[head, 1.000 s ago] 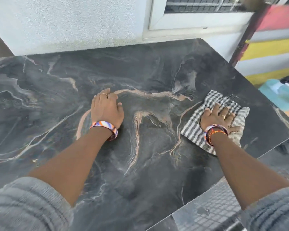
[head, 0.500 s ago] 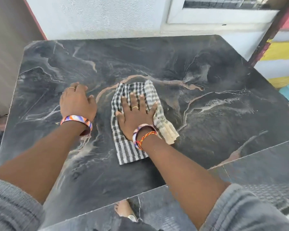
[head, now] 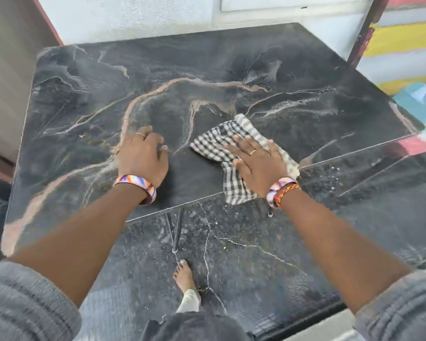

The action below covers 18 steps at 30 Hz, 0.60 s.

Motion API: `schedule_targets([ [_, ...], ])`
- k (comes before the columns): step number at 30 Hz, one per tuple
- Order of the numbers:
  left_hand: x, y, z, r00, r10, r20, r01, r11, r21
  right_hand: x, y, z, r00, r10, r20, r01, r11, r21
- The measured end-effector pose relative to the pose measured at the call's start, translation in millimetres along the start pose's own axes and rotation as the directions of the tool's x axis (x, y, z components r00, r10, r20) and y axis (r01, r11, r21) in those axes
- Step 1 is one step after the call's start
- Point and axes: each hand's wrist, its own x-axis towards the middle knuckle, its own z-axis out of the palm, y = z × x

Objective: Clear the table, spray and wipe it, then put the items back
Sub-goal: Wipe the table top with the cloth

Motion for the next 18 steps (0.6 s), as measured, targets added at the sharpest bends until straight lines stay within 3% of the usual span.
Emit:
schedule_targets([
  [3,-11,11,2,0.999,0.033,0.015,-0.033,0.999,-0.005,-8,64,-13,0.974,0.228,-0.011,-0.228,0.974,0.001],
  [6,-18,11,0,0.999,0.047,-0.006,-0.047,0.999,-0.011,-11,104,-21,0.882,0.471,0.003,-0.471,0.881,-0.049],
  [9,-27,4,-2,1.000,0.020,-0.023,-0.020,0.999,-0.031,-11,100,-19,0.819,0.573,-0.001,-0.573,0.819,0.014],
  [13,-34,-18,-9,0.997,-0.070,-0.037,0.069,0.997,-0.024,-21,50,-8,0.792,0.608,-0.061,-0.599,0.792,0.114],
  [18,-28,-58,-27,0.966,-0.227,-0.125,0.224,0.974,-0.039,-42,-66,21,0.906,0.378,-0.191,-0.351,0.923,0.160],
])
